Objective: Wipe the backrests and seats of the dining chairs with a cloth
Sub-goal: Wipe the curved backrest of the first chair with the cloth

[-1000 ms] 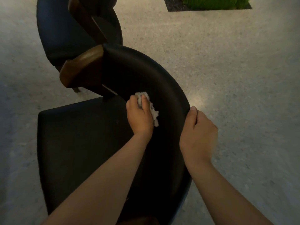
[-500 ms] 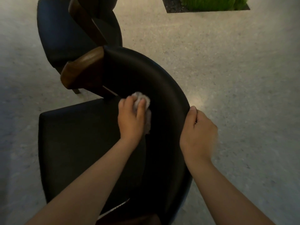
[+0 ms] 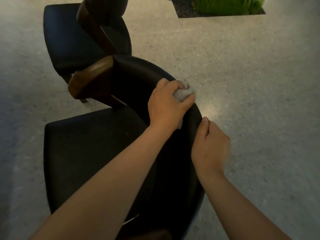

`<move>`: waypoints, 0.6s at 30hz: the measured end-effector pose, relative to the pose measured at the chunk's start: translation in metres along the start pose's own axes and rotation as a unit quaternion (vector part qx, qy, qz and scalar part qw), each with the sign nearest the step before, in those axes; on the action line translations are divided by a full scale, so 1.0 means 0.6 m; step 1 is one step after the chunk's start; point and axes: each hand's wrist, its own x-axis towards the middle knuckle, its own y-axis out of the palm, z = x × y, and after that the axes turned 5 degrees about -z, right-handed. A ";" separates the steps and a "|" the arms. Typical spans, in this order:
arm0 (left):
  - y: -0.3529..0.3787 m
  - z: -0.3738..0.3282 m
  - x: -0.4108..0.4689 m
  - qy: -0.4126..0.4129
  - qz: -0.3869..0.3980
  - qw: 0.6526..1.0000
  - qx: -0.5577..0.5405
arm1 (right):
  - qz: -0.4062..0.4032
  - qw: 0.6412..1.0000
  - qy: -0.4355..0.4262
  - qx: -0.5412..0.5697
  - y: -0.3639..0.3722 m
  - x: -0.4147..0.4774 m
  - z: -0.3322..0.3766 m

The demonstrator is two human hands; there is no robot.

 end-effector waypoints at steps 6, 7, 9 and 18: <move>-0.010 0.042 -0.025 -0.086 -0.088 0.989 -0.082 | -0.006 1.000 -0.010 0.001 0.001 0.001 -0.002; -0.013 0.057 -0.031 -0.105 -0.088 0.987 -0.083 | -0.007 1.000 -0.012 0.000 0.001 0.001 -0.003; -0.019 0.085 -0.045 -0.139 -0.068 0.986 -0.067 | -0.004 1.000 -0.014 0.004 0.001 0.000 -0.004; -0.003 0.050 -0.040 -0.016 -0.113 0.983 -0.142 | -0.010 1.000 -0.013 0.015 0.002 0.000 -0.004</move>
